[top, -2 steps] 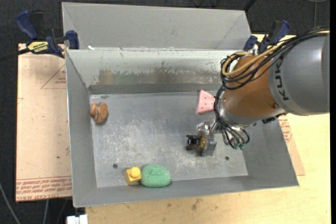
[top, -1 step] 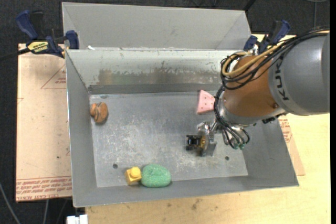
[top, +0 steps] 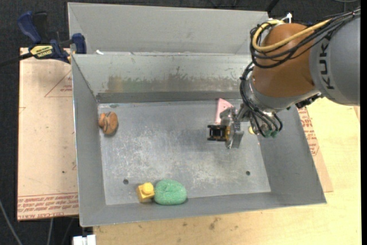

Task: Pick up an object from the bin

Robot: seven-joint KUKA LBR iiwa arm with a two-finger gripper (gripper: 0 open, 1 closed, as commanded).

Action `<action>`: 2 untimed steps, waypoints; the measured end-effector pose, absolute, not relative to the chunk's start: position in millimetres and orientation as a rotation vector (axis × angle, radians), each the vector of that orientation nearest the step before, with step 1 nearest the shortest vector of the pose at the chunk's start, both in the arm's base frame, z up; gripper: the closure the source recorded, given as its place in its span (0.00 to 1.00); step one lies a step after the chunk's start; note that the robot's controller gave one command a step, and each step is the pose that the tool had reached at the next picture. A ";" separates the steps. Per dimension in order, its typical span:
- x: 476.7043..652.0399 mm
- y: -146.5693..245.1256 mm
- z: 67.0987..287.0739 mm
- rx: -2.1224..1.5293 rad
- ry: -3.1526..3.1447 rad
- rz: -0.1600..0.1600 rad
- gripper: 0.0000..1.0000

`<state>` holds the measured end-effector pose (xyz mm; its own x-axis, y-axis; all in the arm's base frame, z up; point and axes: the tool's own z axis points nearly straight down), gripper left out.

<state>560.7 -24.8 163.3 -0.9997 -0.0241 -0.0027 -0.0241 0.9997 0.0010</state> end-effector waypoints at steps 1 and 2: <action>560.7 -24.9 163.3 -0.037 3.139 0.002 1.00; 570.5 -19.3 275.3 -0.030 3.138 0.001 1.00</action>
Offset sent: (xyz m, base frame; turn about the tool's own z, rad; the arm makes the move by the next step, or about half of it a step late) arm 0.0090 0.0054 0.1120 0.0053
